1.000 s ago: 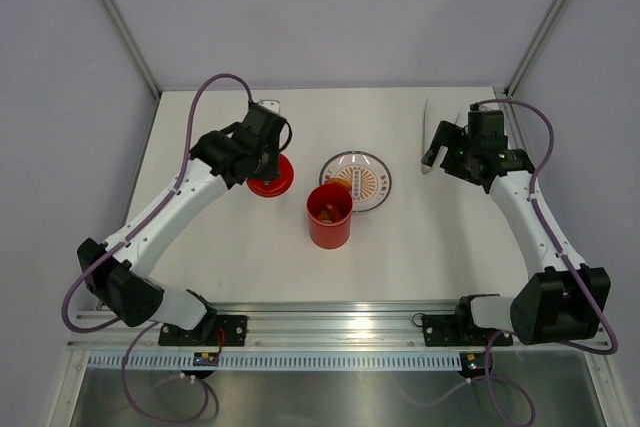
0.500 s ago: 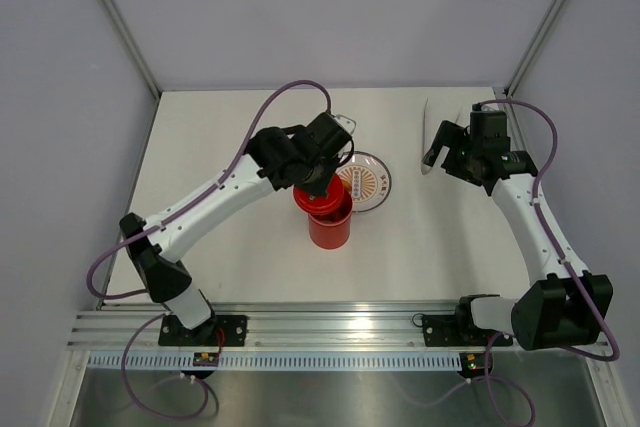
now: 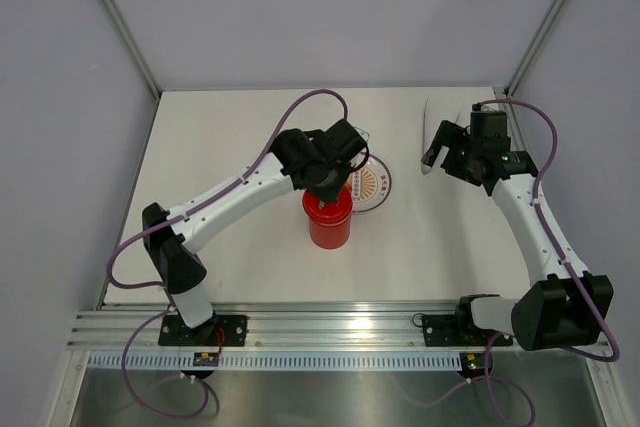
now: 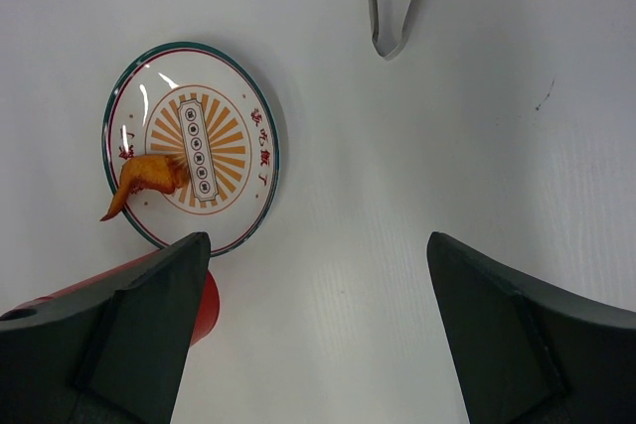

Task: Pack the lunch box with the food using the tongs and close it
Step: Close the box lid on the packing box.

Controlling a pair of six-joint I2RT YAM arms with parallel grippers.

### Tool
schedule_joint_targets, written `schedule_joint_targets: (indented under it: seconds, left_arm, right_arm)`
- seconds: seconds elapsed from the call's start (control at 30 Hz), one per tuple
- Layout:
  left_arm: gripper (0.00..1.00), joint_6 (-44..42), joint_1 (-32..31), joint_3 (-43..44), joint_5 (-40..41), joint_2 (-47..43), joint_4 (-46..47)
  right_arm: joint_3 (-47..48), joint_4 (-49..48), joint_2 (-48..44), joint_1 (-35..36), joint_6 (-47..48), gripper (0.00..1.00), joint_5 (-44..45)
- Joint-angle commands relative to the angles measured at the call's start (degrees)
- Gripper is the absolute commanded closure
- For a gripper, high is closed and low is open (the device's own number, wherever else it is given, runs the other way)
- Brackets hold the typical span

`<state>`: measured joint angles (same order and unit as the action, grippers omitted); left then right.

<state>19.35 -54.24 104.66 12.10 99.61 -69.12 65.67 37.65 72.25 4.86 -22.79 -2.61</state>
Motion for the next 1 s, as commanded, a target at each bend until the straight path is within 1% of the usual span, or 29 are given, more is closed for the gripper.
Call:
schedule_joint_targets:
  seconds: [0.0, 0.2, 0.37, 0.8, 0.97]
  left_arm:
    - [1.00, -0.99, -0.17, 0.63, -2.17, -0.21, 3.47]
    - [1.00, -0.81, -0.17, -1.47, -1.29, 0.58, 4.34]
    - [1.00, -0.81, -0.17, -4.55, -1.38, -0.03, 7.07]
    - [1.00, -0.20, 0.45, -7.45, -1.20, -0.73, 8.83]
    - [1.00, 0.07, 1.94, -10.44, -3.74, -2.84, 10.67]
  right_arm:
    - [1.13, 0.06, -1.50, -0.03, -0.15, 0.02, -0.73]
    - [0.78, 0.23, -2.20, -0.03, 0.02, 0.02, -0.55]
    - [0.69, 0.32, -2.20, -0.03, -0.15, 0.02, -0.81]
    - [0.78, 0.32, -2.20, -0.03, -0.07, 0.02, -0.90]
    - [1.04, 0.32, -2.03, -0.03, -0.24, 0.02, -1.08]
